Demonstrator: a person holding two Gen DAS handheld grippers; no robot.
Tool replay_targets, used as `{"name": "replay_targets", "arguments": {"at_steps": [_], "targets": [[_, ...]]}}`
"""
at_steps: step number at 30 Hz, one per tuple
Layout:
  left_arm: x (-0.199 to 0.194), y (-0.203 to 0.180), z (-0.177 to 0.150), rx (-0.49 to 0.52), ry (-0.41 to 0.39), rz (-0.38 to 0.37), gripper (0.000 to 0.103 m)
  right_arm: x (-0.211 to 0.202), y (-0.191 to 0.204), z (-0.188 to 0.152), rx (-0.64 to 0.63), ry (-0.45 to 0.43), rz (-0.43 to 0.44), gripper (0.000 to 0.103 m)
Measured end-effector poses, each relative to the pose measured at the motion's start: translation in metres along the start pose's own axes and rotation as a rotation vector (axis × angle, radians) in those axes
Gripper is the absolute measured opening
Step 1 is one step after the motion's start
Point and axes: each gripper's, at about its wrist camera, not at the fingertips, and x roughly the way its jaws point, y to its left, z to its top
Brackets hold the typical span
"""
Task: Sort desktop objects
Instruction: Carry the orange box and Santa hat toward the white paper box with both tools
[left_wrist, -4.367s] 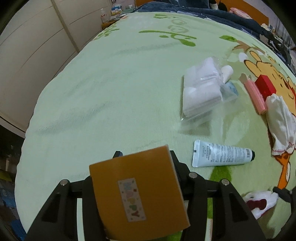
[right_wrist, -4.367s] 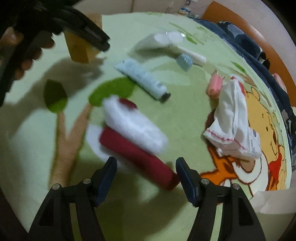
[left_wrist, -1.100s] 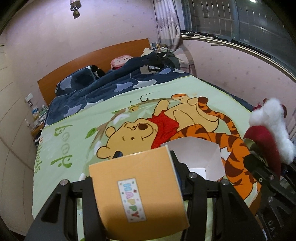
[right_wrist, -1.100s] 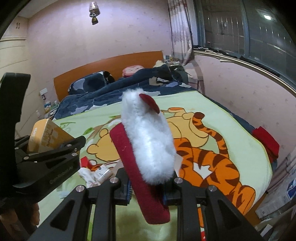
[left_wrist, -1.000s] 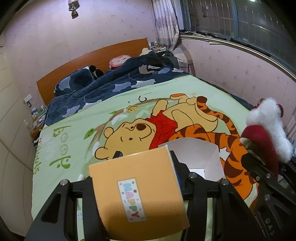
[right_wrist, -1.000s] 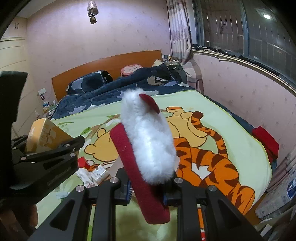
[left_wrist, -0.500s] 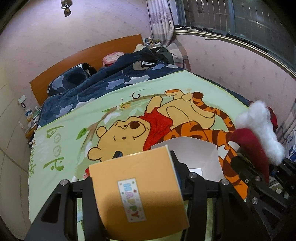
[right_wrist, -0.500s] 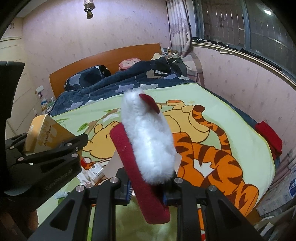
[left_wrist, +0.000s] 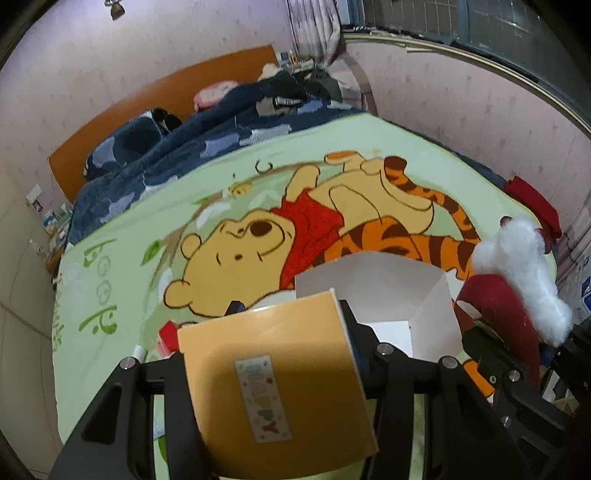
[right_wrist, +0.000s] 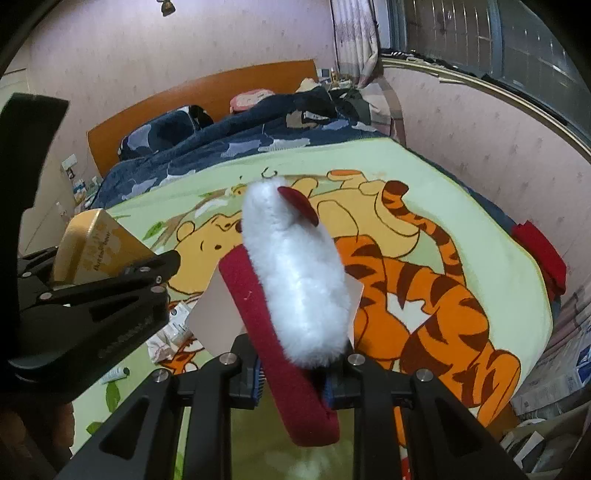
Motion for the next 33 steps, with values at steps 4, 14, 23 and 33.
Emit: {"name": "replay_targets", "arguments": {"at_steps": [4,14,23,33], "targets": [[0.012,-0.002,-0.002,0.004,0.038,-0.006,0.05,0.008,0.001,-0.001,-0.001,0.024,0.007,0.023],[0.035,-0.007,0.005,0.024,0.086,-0.002,0.05,0.023,-0.001,0.002,-0.009,0.047,0.0,0.023],[0.056,-0.017,0.014,0.048,0.13,-0.006,0.05,0.043,-0.001,0.008,-0.026,0.081,-0.002,0.023],[0.078,-0.03,0.018,0.074,0.174,-0.04,0.051,0.07,-0.001,0.008,-0.05,0.159,0.0,0.024]]}}
